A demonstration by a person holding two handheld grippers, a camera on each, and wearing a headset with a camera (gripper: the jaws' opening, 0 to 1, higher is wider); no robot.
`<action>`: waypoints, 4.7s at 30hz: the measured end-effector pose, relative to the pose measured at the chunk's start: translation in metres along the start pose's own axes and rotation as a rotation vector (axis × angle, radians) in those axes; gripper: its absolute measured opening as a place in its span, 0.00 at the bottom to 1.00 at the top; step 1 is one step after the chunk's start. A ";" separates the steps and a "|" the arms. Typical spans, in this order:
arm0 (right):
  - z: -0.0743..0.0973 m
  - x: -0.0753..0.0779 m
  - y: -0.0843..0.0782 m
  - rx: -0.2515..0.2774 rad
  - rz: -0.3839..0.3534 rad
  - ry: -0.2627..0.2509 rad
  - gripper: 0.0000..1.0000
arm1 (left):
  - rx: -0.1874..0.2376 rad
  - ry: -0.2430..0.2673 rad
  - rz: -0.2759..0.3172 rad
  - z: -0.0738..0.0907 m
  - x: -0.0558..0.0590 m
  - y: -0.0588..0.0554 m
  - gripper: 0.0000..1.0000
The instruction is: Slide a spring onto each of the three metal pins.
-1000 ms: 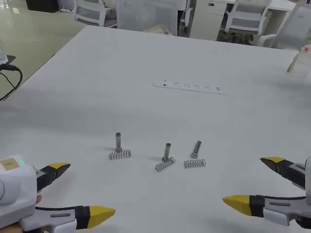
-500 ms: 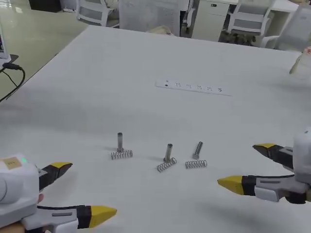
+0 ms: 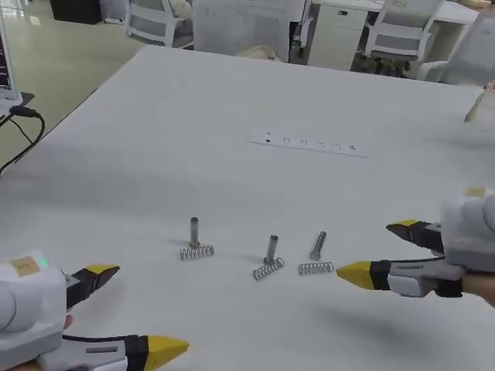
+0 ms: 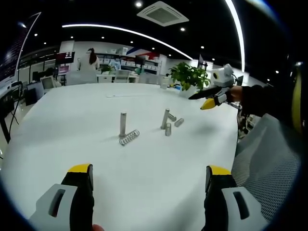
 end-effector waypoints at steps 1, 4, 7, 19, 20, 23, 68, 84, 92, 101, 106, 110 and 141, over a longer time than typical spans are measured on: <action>-0.002 0.000 0.000 -0.003 -0.002 0.000 0.78 | -0.001 0.000 0.000 0.000 0.000 0.000 0.95; -0.007 0.001 0.003 -0.016 -0.028 0.003 0.76 | -0.002 0.000 0.001 0.001 -0.001 0.000 0.94; -0.012 0.002 0.005 -0.022 -0.048 0.000 0.73 | -0.005 -0.001 0.000 0.000 -0.001 -0.001 0.94; -0.029 0.005 0.008 -0.063 -0.097 -0.036 0.61 | -0.010 -0.004 0.001 -0.001 -0.002 -0.001 0.94; -0.030 0.005 0.008 -0.064 -0.105 -0.040 0.60 | -0.010 -0.004 0.002 -0.002 -0.002 -0.002 0.94; -0.034 0.005 0.009 -0.069 -0.126 -0.038 0.58 | -0.012 -0.004 0.003 -0.002 -0.002 -0.002 0.94; -0.089 0.004 0.009 -0.255 -0.172 -0.106 0.21 | -0.027 -0.010 0.011 -0.005 -0.007 -0.006 0.92; -0.098 0.001 0.007 -0.302 -0.170 -0.130 0.18 | -0.032 -0.011 0.019 -0.005 -0.007 -0.008 0.91; -0.103 0.001 0.008 -0.318 -0.148 -0.132 0.18 | -0.040 -0.010 0.016 -0.005 -0.006 -0.008 0.90; -0.105 0.002 0.007 -0.328 -0.095 -0.123 0.15 | -0.042 -0.011 0.018 -0.005 -0.005 -0.009 0.90; -0.104 0.001 0.006 -0.328 -0.069 -0.120 0.12 | -0.044 -0.012 0.019 -0.006 -0.005 -0.009 0.90; -0.103 -0.001 0.007 -0.331 -0.069 -0.115 0.14 | -0.042 -0.012 0.023 -0.006 -0.006 -0.010 0.89; -0.104 -0.004 0.009 -0.372 0.008 -0.113 0.09 | -0.041 -0.012 0.024 -0.006 -0.006 -0.011 0.88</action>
Point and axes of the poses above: the centre of the closed fingertips' face, and the gripper's own axes: z roughly backward along the fingers, x roughly to its right, y roughly out of its top, the point moved 8 cm from there along z, roughly backward along the fingers, and after that the axes turned 11 degrees about -y, right-handed, at the moved point
